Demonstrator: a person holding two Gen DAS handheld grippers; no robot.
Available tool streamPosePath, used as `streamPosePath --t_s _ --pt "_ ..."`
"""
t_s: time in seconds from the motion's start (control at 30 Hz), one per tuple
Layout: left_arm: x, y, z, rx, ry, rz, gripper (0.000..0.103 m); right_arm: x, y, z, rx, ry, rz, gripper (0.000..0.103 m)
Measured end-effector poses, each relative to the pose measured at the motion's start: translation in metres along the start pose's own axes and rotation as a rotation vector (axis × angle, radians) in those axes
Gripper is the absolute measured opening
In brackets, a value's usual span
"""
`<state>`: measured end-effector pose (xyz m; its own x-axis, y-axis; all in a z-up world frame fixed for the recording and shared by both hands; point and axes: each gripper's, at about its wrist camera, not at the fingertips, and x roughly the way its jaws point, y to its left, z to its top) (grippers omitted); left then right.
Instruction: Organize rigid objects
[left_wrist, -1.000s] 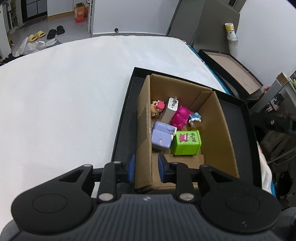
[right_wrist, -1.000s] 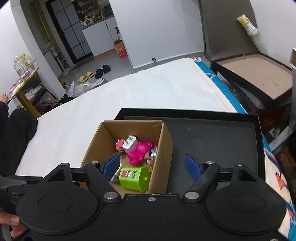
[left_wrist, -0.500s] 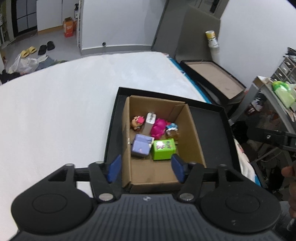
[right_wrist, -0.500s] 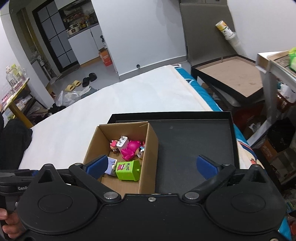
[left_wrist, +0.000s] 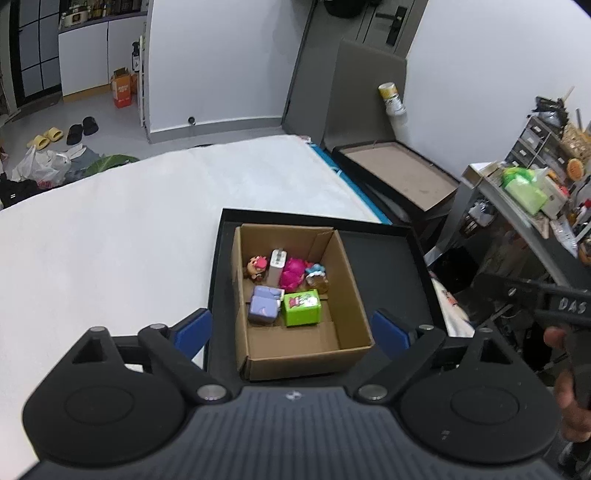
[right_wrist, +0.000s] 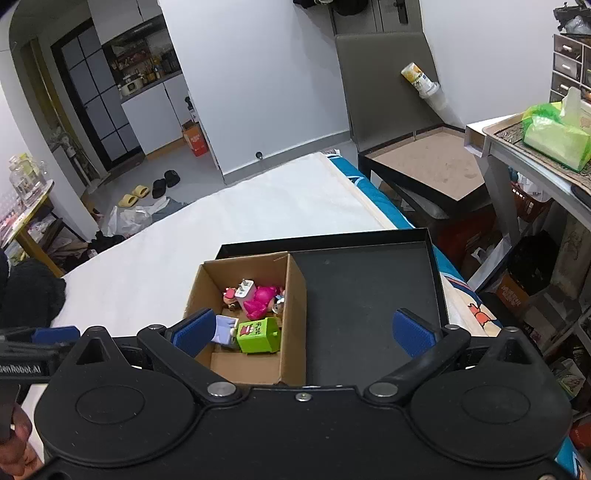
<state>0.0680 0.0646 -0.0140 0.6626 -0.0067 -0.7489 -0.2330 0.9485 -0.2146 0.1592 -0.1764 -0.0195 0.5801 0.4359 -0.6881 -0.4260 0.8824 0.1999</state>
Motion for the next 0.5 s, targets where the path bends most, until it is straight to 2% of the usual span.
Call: streamPosePath --t_s 0.13,0.5 --pt "-0.018 -0.006 0.0 0.034 -0.024 0.0 0.095 -0.009 0.004 -0.004 0.0 0.004 -0.027 0.103" --pt "-0.064 -0.024 0.006 0.075 -0.095 -0.054 0.095 -0.045 0.015 -0.009 -0.011 -0.058 -0.051 0.103"
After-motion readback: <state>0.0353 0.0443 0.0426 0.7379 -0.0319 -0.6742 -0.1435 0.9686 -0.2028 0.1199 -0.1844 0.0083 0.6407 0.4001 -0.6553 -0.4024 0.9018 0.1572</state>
